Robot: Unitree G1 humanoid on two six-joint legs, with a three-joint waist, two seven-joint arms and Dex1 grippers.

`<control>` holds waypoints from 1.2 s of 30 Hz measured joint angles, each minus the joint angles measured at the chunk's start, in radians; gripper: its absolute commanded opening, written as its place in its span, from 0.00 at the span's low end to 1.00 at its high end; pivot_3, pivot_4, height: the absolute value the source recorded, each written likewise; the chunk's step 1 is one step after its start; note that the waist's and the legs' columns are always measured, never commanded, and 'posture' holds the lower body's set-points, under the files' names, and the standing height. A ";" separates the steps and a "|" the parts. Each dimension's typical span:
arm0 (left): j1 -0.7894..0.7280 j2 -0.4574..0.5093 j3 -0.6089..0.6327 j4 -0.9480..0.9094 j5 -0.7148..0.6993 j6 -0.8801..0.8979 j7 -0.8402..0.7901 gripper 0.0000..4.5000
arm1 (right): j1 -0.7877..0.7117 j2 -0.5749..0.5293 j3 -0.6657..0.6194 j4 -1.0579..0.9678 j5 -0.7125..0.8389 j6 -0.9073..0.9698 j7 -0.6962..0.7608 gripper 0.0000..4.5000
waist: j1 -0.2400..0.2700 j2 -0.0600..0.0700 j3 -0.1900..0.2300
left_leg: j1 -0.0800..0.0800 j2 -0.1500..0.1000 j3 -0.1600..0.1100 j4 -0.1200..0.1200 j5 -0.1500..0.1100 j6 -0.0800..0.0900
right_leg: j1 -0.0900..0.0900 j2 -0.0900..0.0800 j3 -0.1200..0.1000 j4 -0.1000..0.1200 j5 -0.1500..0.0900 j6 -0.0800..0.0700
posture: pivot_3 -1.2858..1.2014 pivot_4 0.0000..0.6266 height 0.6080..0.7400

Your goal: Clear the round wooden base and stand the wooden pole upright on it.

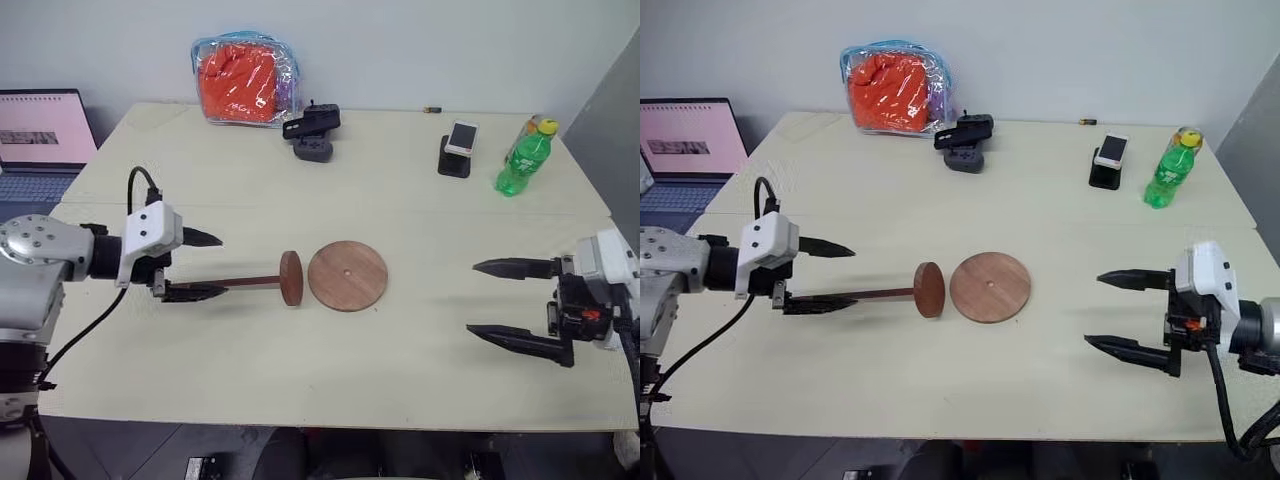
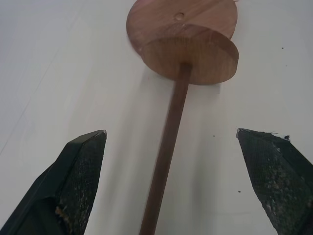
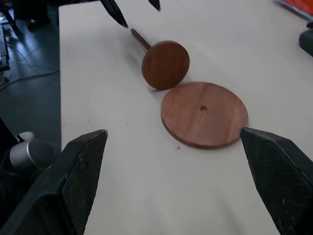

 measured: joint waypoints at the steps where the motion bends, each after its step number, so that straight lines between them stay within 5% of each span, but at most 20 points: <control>1: 0.000 -0.006 -0.010 -0.009 0.001 0.001 0.000 0.99 | -0.022 0.004 0.013 -0.014 0.021 0.008 -0.019 1.00 | 0.000 0.000 0.000 | 0.000 0.000 0.000 0.000 0.000 0.000 | 0.000 0.000 0.000 0.000 0.000 0.000 | 0.52 0.24 1.00; 10: -0.020 -0.063 -0.143 -0.066 0.081 0.001 0.023 0.99 | -0.204 0.005 0.120 -0.056 0.163 0.088 -0.134 1.00 | 0.001 0.000 0.000 | -0.002 0.000 -0.001 0.000 0.000 0.000 | 0.000 0.000 0.000 -0.001 0.000 0.000 | 0.52 0.24 1.00; 25: -0.216 -0.191 -0.370 0.042 0.290 0.023 0.067 0.99 | -0.200 -0.026 0.157 -0.062 0.173 0.119 -0.142 1.00 | 0.003 0.000 0.000 | -0.004 -0.002 -0.002 0.002 0.000 0.000 | -0.002 0.002 -0.001 -0.001 0.000 0.000 | 0.52 0.24 1.00; 36: -0.262 -0.236 -0.388 0.197 0.354 -0.088 0.054 0.99 | -0.196 -0.025 0.143 -0.082 0.195 0.117 -0.160 1.00 | 0.002 0.000 0.000 | -0.005 -0.001 -0.003 0.002 0.000 0.000 | -0.002 0.002 -0.001 -0.001 0.000 0.000 | 0.52 0.24 1.00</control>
